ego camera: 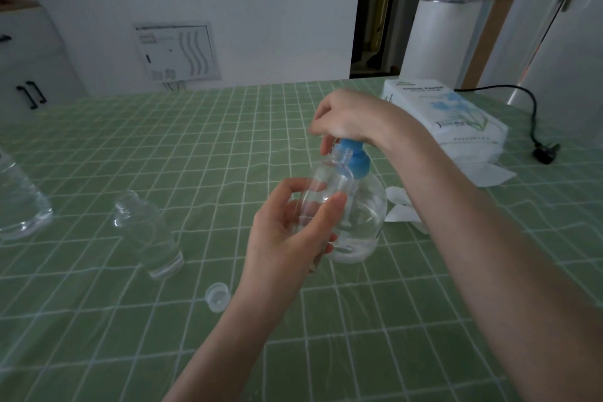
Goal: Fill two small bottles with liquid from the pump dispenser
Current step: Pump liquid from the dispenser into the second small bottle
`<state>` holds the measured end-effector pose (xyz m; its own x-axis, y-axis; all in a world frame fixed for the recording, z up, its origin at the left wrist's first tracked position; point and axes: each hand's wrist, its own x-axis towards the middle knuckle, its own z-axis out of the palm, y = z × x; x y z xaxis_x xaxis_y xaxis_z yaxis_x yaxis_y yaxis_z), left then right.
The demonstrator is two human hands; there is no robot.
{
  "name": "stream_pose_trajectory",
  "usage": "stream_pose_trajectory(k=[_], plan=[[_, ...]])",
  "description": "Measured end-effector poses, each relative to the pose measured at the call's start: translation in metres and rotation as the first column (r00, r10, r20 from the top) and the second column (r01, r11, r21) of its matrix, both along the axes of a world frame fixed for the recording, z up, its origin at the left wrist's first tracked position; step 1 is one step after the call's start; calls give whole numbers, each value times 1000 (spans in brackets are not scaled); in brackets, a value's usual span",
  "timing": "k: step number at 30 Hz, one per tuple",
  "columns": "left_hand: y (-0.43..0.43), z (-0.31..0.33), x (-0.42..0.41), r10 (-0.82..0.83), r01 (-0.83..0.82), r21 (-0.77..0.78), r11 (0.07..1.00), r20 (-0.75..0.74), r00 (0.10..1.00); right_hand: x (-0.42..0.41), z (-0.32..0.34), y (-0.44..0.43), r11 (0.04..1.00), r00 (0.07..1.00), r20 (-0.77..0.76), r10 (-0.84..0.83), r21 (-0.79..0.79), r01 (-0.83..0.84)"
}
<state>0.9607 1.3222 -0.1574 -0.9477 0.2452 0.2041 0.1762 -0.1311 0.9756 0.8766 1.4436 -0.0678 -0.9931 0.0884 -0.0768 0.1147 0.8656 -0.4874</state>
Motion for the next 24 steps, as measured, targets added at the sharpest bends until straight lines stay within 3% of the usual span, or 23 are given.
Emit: stream_pose_trajectory(k=[24], plan=[[0, -1, 0, -7, 7, 12, 1000, -7, 1000, 0, -3, -1, 999, 1000, 15, 24, -23, -23]])
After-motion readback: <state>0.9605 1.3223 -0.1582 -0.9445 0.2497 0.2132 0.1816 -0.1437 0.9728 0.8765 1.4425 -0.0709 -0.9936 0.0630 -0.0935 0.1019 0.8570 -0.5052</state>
